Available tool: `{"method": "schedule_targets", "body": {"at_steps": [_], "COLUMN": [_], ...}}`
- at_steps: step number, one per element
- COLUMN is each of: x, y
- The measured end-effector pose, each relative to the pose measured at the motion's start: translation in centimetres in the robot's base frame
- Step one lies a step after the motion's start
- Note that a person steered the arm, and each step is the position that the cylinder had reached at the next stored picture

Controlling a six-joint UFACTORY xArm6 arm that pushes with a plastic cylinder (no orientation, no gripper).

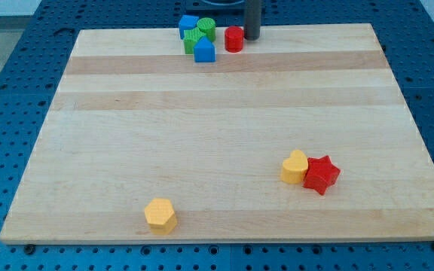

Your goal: Slide the red circle towards the green circle

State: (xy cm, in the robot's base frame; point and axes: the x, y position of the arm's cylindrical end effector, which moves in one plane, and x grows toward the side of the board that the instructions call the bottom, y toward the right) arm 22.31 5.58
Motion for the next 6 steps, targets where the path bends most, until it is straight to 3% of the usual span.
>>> {"method": "schedule_targets", "body": {"at_steps": [6], "x": [1.2], "y": [-3.9]}}
